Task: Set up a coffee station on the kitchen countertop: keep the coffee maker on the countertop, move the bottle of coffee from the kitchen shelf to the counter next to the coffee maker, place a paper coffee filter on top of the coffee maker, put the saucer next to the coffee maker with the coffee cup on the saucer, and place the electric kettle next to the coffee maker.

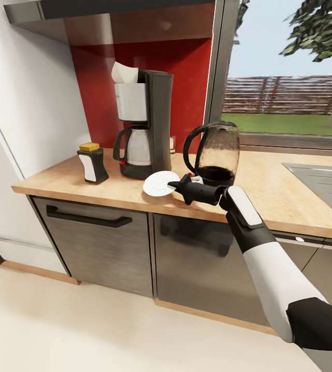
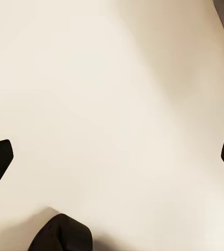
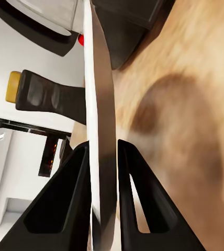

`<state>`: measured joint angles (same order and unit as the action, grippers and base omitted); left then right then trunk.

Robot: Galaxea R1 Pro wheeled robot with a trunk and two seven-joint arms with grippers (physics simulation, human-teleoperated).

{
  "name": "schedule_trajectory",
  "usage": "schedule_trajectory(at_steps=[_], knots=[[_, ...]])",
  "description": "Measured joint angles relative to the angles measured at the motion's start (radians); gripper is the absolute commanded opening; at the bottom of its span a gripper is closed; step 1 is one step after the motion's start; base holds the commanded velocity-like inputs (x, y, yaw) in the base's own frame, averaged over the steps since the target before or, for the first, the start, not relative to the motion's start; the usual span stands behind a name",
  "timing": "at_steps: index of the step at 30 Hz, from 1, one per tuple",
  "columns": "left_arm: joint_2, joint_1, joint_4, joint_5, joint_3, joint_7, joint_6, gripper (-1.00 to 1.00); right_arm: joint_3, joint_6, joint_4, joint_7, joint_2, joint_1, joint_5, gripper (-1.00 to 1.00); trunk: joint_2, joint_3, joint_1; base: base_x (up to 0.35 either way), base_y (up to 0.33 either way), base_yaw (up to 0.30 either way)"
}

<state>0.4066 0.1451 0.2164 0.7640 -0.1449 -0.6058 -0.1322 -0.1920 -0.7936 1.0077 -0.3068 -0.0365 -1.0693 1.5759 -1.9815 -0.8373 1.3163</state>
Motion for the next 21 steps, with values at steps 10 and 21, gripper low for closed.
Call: schedule_trajectory(at_steps=[10, 21], knots=[[0.000, 0.000, 0.000, 0.000, 0.000, 0.000, 0.000, 1.00, 0.000, -0.001, -0.001, 0.000, 0.000, 0.000, 0.002, 1.00, 0.000, 0.000, 0.000, 0.000, 0.000, 0.000], [0.000, 0.000, 0.000, 0.000, 0.001, 0.000, 0.000, 1.00, 0.001, 0.001, -0.008, 0.002, 0.000, 0.000, 0.023, 1.00, 0.000, 0.000, 0.000, -0.099, -0.059, 0.000]])
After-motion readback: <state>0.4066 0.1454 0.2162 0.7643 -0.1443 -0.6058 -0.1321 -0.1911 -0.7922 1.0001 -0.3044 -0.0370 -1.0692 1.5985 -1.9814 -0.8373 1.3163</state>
